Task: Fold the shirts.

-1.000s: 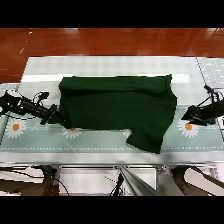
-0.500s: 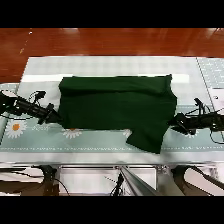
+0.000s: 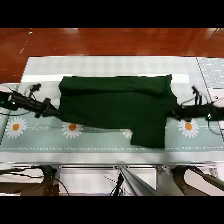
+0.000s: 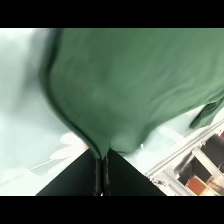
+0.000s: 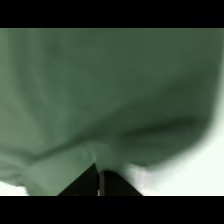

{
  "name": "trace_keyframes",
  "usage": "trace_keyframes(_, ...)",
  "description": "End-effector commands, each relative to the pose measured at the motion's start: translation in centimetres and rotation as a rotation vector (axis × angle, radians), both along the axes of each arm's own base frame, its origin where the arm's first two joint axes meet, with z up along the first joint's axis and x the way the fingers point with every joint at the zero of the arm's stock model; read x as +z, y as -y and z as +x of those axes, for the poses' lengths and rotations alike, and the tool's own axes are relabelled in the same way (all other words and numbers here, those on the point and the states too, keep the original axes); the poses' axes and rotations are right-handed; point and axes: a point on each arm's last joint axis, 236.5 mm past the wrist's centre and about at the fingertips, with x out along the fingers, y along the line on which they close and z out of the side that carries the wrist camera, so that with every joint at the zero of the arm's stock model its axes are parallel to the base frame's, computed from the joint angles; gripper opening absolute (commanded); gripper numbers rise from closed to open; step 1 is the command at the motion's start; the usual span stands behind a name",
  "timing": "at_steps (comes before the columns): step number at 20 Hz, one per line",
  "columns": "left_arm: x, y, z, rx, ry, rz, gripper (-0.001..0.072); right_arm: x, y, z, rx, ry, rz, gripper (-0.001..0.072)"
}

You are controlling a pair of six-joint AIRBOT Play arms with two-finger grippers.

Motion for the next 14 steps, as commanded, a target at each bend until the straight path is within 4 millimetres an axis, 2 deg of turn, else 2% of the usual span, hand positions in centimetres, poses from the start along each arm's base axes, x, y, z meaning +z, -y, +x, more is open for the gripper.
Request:
trace_keyframes(1, 5.6, -0.7, 4.7, -0.007, 0.211, 0.008, 0.0025, 8.4, 1.6, 7.5, -0.002, 0.261, -0.069, 0.0027)
trace_keyframes(3, 9.7, -0.6, 8.8, 0.047, 0.362, -0.018, 0.0024, 13.0, 2.7, 12.0, -0.070, 0.425, -0.128, 0.0026)
trace_keyframes(4, 11.6, -0.4, 11.1, 0.091, 0.441, -0.033, 0.0024, 14.4, 2.8, 13.7, -0.097, 0.488, -0.153, 0.0026)
trace_keyframes(6, 13.4, -0.1, 14.6, 0.158, 0.555, -0.004, 0.0025, 14.8, 2.6, 16.3, -0.127, 0.545, -0.176, 0.0027)
trace_keyframes(9, 12.7, 0.3, 17.6, 0.221, 0.618, 0.053, 0.0025, 11.7, 2.6, 19.2, -0.186, 0.515, -0.164, 0.0026)
trace_keyframes(14, 8.6, -0.5, 20.7, 0.273, 0.558, 0.059, 0.0026, 6.7, 4.2, 22.3, -0.322, 0.471, -0.135, 0.0027)
